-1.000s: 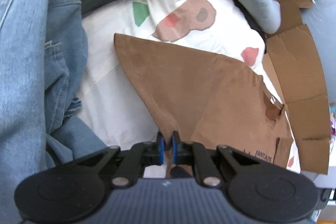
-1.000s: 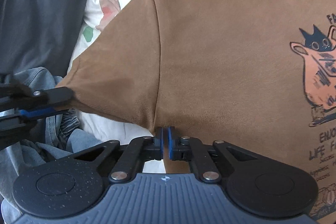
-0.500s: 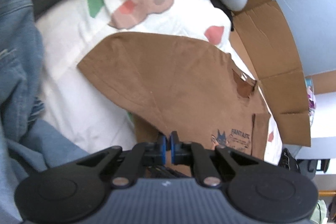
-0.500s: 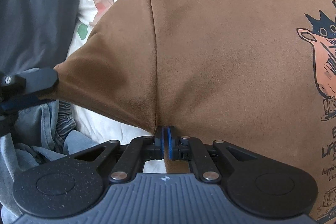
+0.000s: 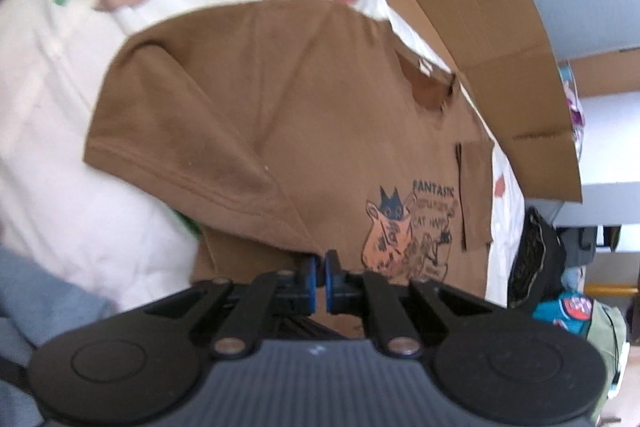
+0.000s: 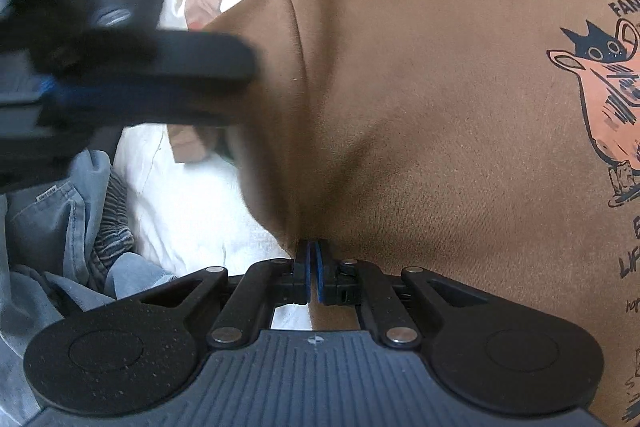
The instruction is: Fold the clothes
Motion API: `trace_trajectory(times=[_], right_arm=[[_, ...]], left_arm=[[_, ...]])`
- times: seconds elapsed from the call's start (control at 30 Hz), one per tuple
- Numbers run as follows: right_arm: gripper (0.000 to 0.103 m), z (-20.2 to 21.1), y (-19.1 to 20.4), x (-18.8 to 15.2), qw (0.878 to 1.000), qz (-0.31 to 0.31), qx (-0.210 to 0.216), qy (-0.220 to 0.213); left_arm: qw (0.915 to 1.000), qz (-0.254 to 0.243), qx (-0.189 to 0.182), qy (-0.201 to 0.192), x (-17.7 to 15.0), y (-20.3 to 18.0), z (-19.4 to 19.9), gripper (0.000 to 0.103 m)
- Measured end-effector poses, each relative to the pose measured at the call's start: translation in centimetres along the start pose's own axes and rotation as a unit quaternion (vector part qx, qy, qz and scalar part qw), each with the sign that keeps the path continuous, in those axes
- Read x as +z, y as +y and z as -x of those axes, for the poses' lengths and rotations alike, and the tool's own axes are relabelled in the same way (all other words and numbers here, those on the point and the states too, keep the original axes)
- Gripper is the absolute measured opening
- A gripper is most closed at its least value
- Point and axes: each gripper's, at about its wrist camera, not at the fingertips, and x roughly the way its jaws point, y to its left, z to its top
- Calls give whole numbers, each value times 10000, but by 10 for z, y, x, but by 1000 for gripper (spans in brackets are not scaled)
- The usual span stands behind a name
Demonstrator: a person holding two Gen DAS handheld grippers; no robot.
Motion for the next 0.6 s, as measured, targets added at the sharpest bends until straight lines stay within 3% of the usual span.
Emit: trace_trajectory(times=[0.2,0.27,0.4,0.5,0.6], right_arm=[[8,2,-5,-3,9999,-109,95,-68],[10,5,-10,-3,9995,-248,175,-8],[48,23,-22,-3,9985,-489,250,56],[48,41,-34,0,9980,-579,199,135],[48,58,-47,10,9980,-602,128,160]], left_arm=[[9987,-269,29,429,-7,-11,-34,6],[9984,-174,-45,531,-9,-11,-40,25],[9984,-135,-115,542,-10,-18,-38,44],[9991,-47,-47,412,-11,-21,-28,48],[9994,30,265,213,-11,-17,-16,48]])
